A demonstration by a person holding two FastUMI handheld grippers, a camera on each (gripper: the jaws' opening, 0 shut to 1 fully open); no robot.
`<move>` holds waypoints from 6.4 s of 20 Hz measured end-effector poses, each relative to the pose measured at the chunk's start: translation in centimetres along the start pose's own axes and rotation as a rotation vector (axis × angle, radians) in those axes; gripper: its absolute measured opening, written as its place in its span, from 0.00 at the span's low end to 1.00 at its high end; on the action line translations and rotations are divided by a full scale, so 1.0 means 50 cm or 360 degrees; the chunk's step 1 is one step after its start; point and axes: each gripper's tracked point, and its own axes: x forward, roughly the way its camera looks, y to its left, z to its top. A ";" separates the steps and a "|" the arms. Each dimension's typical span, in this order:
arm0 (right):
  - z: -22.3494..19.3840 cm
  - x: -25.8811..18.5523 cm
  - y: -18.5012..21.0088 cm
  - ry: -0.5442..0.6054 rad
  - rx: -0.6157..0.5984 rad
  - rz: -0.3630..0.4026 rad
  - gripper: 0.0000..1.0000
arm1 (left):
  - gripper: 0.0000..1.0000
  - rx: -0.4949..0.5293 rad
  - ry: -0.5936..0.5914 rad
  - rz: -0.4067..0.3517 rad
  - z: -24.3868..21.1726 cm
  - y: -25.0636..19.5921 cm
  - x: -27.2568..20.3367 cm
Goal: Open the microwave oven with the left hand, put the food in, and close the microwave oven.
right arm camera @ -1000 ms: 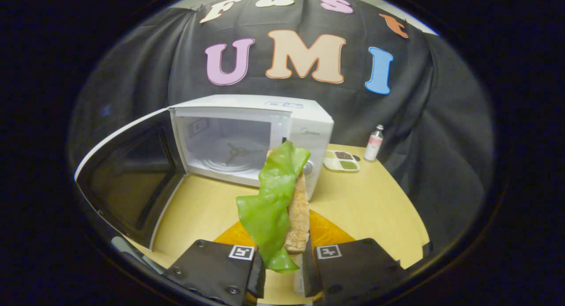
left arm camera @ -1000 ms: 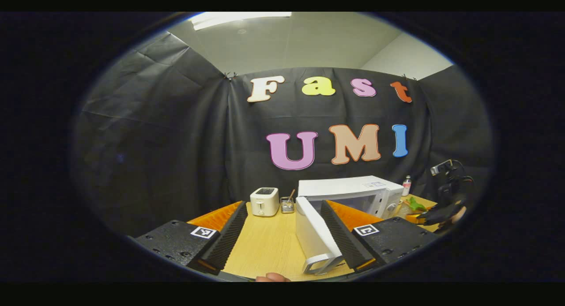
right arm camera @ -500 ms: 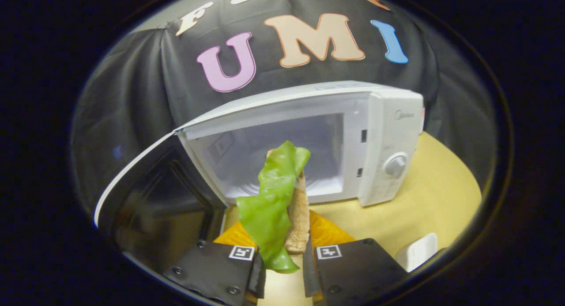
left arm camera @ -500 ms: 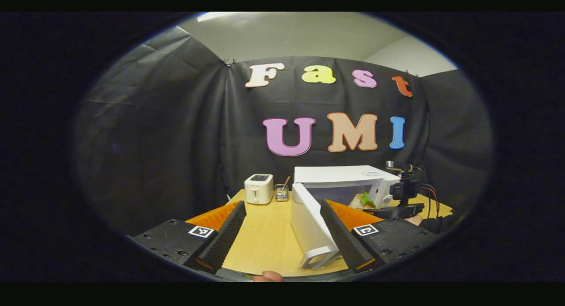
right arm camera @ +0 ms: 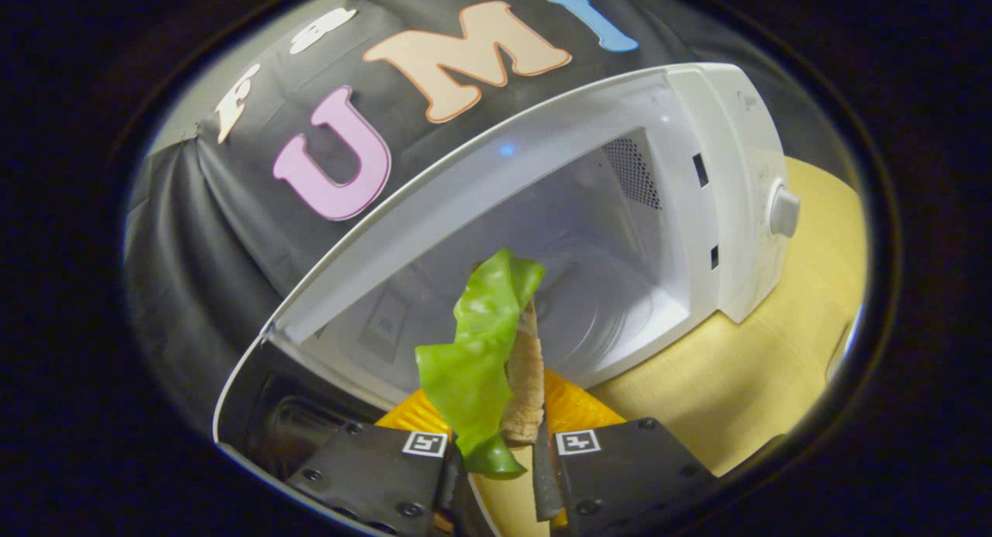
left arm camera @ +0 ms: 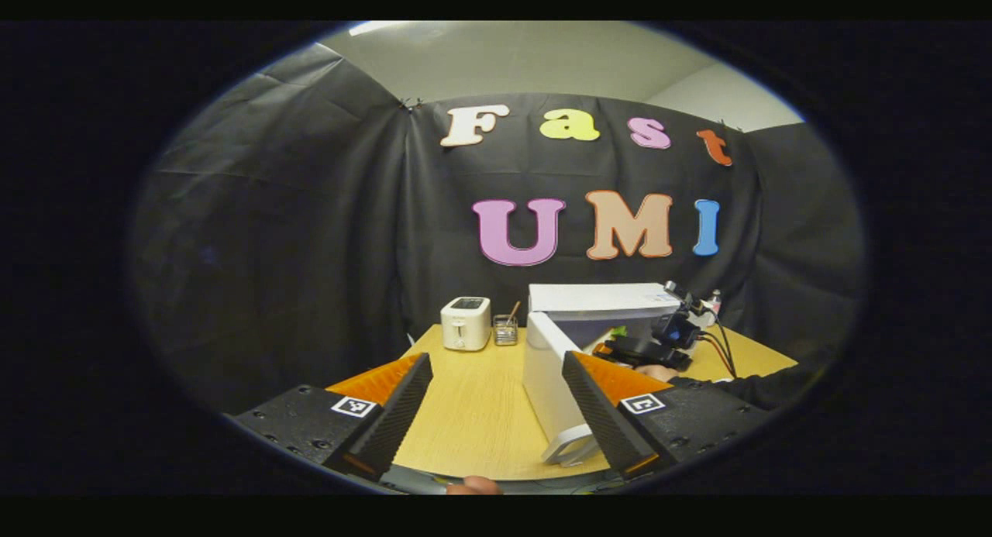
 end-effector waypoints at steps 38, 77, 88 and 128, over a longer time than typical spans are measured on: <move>0.129 0.109 -0.067 -0.0401 -0.0616 -0.0261 1.00 | 0.96 0.0014 0.0153 -0.0029 -0.026 -0.001 -0.022; 0.439 -0.622 -0.069 -0.0708 -0.1251 0.0199 0.97 | 0.00 0.0191 0.0446 -0.0326 -0.291 -0.142 0.014; 0.546 -0.654 -0.141 -0.0757 -0.1219 0.0198 1.00 | 0.02 0.0258 0.0414 -0.0485 -0.275 -0.338 0.073; 0.654 -0.675 -0.247 -0.0716 -0.1278 0.0080 1.00 | 0.00 0.0173 0.0324 -0.0661 -0.225 -0.636 0.445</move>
